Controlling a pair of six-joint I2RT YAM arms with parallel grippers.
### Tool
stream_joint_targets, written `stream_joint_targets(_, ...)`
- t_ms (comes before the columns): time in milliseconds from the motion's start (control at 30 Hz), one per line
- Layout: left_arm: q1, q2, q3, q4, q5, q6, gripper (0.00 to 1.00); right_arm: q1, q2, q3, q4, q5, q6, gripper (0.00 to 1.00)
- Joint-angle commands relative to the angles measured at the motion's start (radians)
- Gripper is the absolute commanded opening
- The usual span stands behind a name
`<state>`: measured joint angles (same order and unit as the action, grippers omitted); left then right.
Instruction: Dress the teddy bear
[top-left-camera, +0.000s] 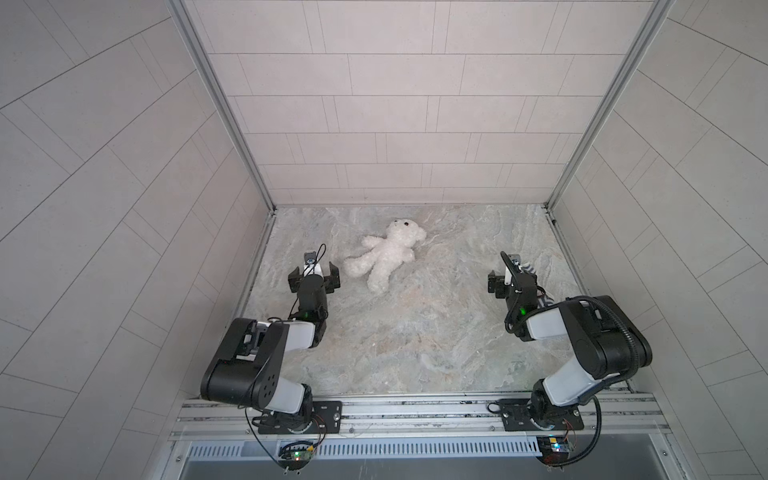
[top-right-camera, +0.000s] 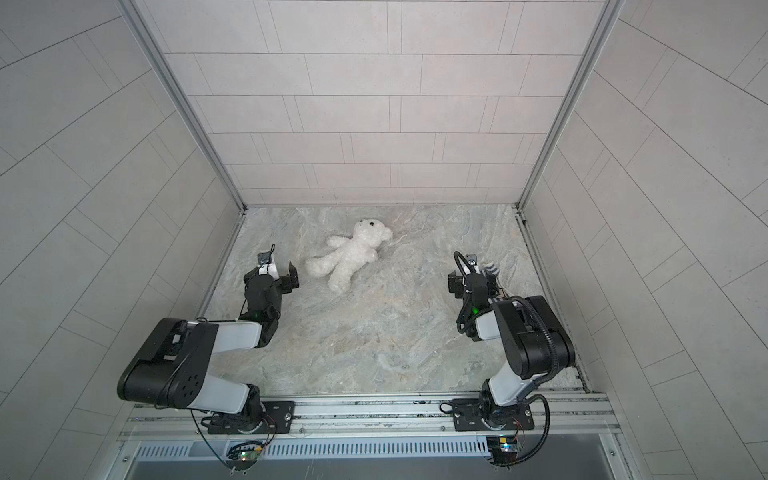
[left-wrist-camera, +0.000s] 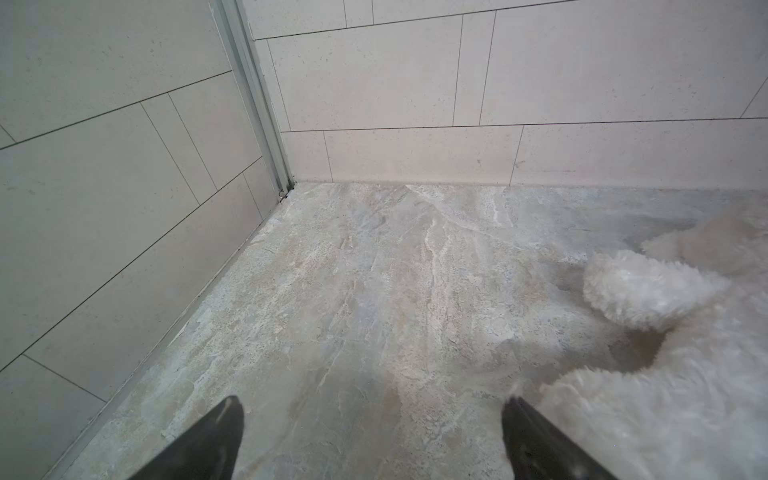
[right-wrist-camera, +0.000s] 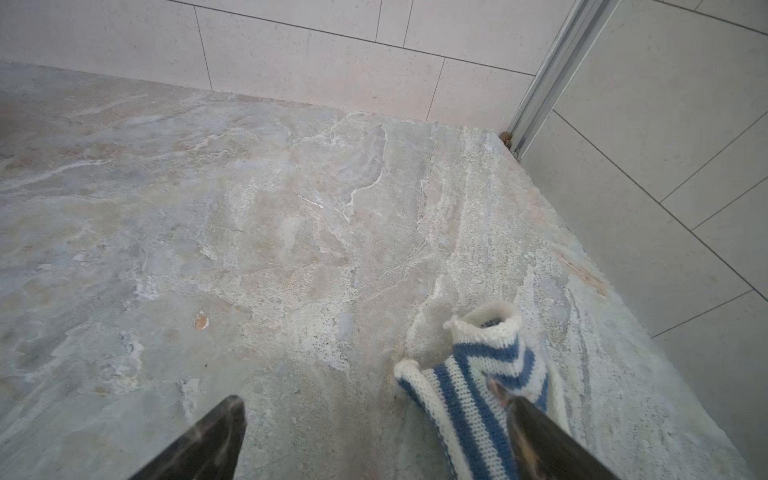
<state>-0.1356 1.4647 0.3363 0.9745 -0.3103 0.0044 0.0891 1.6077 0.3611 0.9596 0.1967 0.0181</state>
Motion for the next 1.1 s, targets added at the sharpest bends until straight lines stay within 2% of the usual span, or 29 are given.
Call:
stream_joint_targets(0, 0.008, 0.003, 0.011, 0.003, 0.005, -0.004, 1.0, 0.0, -0.02, 0.015, -0.003, -0.005, -0.018, 1.0)
stream_joint_targets(1067, 0.008, 0.001, 0.009, 0.006, 0.005, -0.004, 1.0, -0.003, -0.02, 0.02, -0.014, -0.006, -0.013, 0.99)
